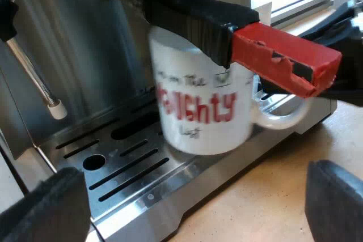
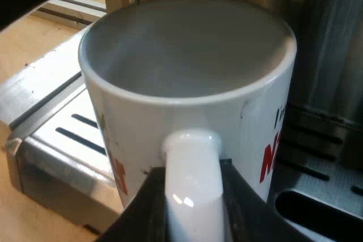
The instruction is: Place mug into machine
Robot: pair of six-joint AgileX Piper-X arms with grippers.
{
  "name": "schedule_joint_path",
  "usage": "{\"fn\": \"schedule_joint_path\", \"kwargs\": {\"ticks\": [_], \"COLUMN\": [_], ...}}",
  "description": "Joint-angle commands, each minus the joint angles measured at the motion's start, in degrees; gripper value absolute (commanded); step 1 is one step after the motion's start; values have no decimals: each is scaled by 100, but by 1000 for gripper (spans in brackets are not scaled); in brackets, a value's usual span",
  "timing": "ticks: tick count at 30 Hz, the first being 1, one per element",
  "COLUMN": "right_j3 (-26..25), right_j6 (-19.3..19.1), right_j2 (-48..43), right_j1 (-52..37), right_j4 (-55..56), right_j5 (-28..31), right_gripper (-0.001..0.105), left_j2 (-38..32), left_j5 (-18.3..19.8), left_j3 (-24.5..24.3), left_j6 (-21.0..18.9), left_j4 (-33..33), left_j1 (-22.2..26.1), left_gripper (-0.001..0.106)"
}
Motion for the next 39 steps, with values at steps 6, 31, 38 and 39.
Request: {"fn": "schedule_joint_path", "kwargs": {"ticks": [6, 31, 38, 39], "right_j3": [-569, -772, -861, -899], "right_j6": [-23, -23, -23, -23], "right_j2": [591, 1065, 1491, 1534], "right_j1": [-12, 35, 35, 35], "right_j4": [-500, -689, -1206, -1218], "right_j5": [310, 325, 797, 797], "right_gripper": [0, 45, 45, 45], "left_j2": [-5, -5, -5, -5], "left_j5": [62, 62, 62, 62], "left_j3": [0, 0, 0, 0], "left_j6": [-73, -73, -73, -73], "left_j4": [-97, -97, -97, -97], "left_j1": [-19, -19, -19, -19], "left_gripper": [78, 78, 78, 78]}}
